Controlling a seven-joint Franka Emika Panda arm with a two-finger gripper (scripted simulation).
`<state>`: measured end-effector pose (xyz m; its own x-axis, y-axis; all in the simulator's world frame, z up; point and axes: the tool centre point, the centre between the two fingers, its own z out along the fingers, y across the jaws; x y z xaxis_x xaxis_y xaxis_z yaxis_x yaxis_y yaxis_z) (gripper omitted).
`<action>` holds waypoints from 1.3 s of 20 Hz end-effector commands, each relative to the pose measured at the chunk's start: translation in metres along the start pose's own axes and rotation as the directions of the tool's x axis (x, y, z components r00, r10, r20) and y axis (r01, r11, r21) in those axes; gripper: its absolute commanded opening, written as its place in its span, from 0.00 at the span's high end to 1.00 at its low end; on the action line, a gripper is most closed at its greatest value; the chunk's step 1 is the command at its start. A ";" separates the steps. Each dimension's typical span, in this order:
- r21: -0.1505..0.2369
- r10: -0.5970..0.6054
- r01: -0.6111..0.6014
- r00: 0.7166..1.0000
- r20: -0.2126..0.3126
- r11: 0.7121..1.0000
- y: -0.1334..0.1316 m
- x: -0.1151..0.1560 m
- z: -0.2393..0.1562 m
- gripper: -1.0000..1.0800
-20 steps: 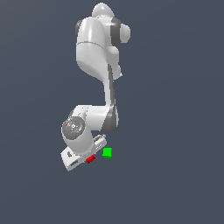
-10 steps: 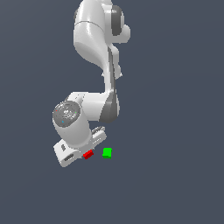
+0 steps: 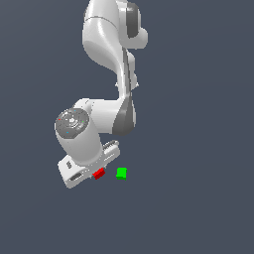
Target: Stack the red cube on top of the green cube.
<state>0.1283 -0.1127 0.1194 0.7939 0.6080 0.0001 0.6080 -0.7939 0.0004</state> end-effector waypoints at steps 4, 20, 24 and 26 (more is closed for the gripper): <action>0.000 0.000 0.000 1.000 0.000 1.000 -0.006 0.002 0.004 1.00; 0.000 0.000 0.000 1.000 0.000 1.000 -0.080 0.033 0.056 1.00; 0.000 0.000 0.000 1.000 0.000 1.000 -0.082 0.034 0.057 0.04; 0.000 0.000 0.000 1.000 0.000 1.000 -0.082 0.034 0.057 0.04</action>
<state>0.1056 -0.0268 0.0623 0.7933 0.6088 0.0002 0.6088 -0.7933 -0.0007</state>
